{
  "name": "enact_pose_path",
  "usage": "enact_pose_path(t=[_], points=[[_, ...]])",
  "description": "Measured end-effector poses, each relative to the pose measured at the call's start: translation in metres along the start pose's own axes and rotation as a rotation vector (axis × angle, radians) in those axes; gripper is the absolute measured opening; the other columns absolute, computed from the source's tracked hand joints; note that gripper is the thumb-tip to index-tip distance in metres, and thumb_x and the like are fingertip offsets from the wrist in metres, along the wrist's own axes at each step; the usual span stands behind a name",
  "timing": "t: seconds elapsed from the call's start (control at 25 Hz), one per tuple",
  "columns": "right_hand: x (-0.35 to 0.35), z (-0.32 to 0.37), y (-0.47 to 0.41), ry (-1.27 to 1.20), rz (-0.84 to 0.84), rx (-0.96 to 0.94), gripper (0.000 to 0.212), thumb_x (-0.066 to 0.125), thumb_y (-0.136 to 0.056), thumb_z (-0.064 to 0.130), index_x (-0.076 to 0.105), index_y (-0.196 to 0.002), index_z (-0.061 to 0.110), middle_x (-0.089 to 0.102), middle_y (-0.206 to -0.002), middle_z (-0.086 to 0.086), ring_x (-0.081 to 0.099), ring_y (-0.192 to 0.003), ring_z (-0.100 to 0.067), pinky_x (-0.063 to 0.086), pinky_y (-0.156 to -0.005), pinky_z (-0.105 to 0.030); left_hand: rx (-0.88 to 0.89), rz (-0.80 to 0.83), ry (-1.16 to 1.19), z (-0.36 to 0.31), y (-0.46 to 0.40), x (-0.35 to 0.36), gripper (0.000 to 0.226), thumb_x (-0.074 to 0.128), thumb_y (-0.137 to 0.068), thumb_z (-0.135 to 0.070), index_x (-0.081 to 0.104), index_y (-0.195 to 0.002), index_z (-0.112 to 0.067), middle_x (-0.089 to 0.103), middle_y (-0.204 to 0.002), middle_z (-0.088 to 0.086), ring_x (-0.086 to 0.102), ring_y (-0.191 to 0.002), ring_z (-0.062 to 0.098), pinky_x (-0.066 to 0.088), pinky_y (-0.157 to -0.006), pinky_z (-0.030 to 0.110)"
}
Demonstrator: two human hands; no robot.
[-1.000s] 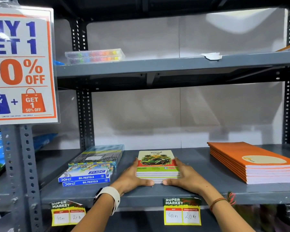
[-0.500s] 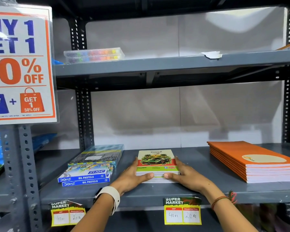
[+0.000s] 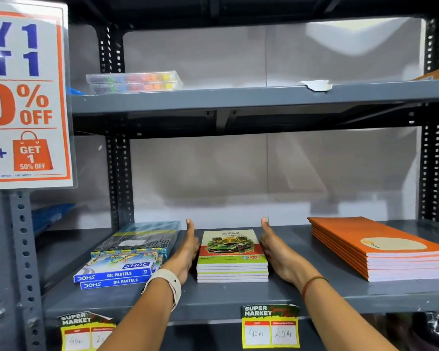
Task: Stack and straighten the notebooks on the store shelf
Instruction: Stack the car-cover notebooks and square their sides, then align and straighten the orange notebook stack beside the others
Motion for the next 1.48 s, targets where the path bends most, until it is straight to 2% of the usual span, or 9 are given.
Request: enact_pose_path(t=[0.12, 0.24, 0.44, 0.64, 0.76, 0.92, 1.04, 1.24, 1.48], points=[[0.006, -0.001, -0.017, -0.04, -0.005, 0.041, 0.098, 0.028, -0.07, 0.088, 0.053, -0.131, 0.015, 0.073, -0.108, -0.01, 0.071, -0.098, -0.024, 0.052, -0.087, -0.037, -0.014, -0.017, 0.03, 0.002, -0.008, 0.002, 0.104, 0.004, -0.072, -0.085, 0.046, -0.136, -0.015, 0.06, -0.132, 0.012, 0.058, -0.12, 0.025, 0.05, -0.094, 0.037], [0.014, -0.001, -0.019, -0.086, -0.037, 0.116, 0.104, 0.034, -0.062, 0.092, 0.037, -0.142, 0.025, 0.054, -0.138, -0.014, 0.06, -0.117, -0.031, 0.05, -0.096, -0.044, -0.036, -0.013, 0.024, 0.003, -0.011, 0.005, 0.099, 0.007, -0.067, -0.089, 0.066, -0.11, -0.022, 0.078, -0.096, 0.008, 0.073, -0.09, 0.024, 0.056, -0.081, 0.035], [0.017, 0.001, -0.018, 0.004, -0.133, 0.054, 0.095, 0.024, -0.067, 0.091, 0.01, -0.148, 0.043, 0.012, -0.16, 0.003, 0.013, -0.146, -0.024, 0.013, -0.115, -0.05, -0.019, -0.029, 0.045, 0.002, -0.011, 0.009, 0.103, 0.008, -0.067, -0.089, 0.042, -0.141, -0.026, 0.057, -0.137, 0.009, 0.058, -0.12, 0.028, 0.046, -0.103, 0.043], [0.019, 0.004, -0.01, 0.017, -0.131, 0.087, 0.095, 0.024, -0.07, 0.089, 0.012, -0.149, 0.038, 0.016, -0.159, -0.002, 0.021, -0.144, -0.027, 0.023, -0.113, -0.046, -0.007, -0.002, 0.016, 0.002, -0.011, 0.009, 0.101, 0.007, -0.067, -0.088, 0.048, -0.137, -0.027, 0.067, -0.123, 0.004, 0.067, -0.1, 0.02, 0.057, -0.077, 0.031], [0.02, 0.007, -0.001, 0.041, -0.134, 0.07, 0.093, 0.024, -0.074, 0.087, 0.014, -0.15, 0.035, 0.022, -0.158, -0.001, 0.036, -0.134, -0.022, 0.039, -0.104, -0.041, -0.023, 0.006, -0.013, 0.0, -0.007, 0.012, 0.096, 0.011, -0.071, -0.086, 0.043, -0.14, -0.028, 0.057, -0.136, 0.006, 0.057, -0.121, 0.026, 0.046, -0.1, 0.04], [0.016, 0.015, 0.012, 0.11, -0.19, 0.053, 0.093, 0.024, -0.077, 0.084, 0.006, -0.152, 0.032, 0.001, -0.162, 0.002, 0.005, -0.147, -0.025, 0.007, -0.119, -0.05, -0.057, 0.041, -0.073, -0.02, 0.009, 0.012, 0.09, 0.012, -0.08, -0.079, 0.021, -0.15, -0.024, 0.026, -0.156, 0.003, 0.028, -0.143, 0.023, 0.025, -0.114, 0.034], [-0.006, 0.038, 0.028, 0.127, -0.26, -0.012, 0.09, 0.025, -0.079, 0.082, 0.004, -0.151, 0.033, -0.001, -0.161, 0.006, 0.004, -0.148, -0.024, 0.006, -0.115, -0.054, 0.094, -0.102, -0.097, -0.055, 0.017, 0.021, 0.076, 0.015, -0.088, -0.069, 0.006, -0.151, -0.027, 0.007, -0.161, 0.001, 0.009, -0.148, 0.022, 0.005, -0.119, 0.042], [-0.06, 0.09, 0.054, 0.159, -0.417, -0.15, 0.087, 0.023, -0.08, 0.08, 0.015, -0.151, 0.031, 0.008, -0.161, 0.006, 0.009, -0.147, -0.022, 0.01, -0.116, -0.048, 0.298, -0.151, -0.016, -0.117, 0.019, 0.095, 0.065, 0.019, -0.095, -0.057, 0.011, -0.151, -0.024, 0.008, -0.161, 0.001, 0.012, -0.147, 0.024, 0.01, -0.118, 0.043], [-0.169, 0.111, 0.085, 0.207, -0.533, -0.204, 0.079, 0.023, -0.088, 0.072, 0.015, -0.151, 0.027, 0.009, -0.161, 0.004, 0.01, -0.147, -0.021, 0.009, -0.117, -0.045, 0.181, -0.012, 0.167, -0.105, -0.006, 0.22, 0.065, 0.023, -0.096, -0.054, 0.011, -0.151, -0.021, 0.009, -0.161, 0.0, 0.011, -0.147, 0.022, 0.009, -0.118, 0.042]])
Point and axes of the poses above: each hand's wrist, its own y-axis away from the middle knuckle, its own x-axis out of the palm, z = x × y, the point moved 2 cm from there along -y, towards the middle knuckle
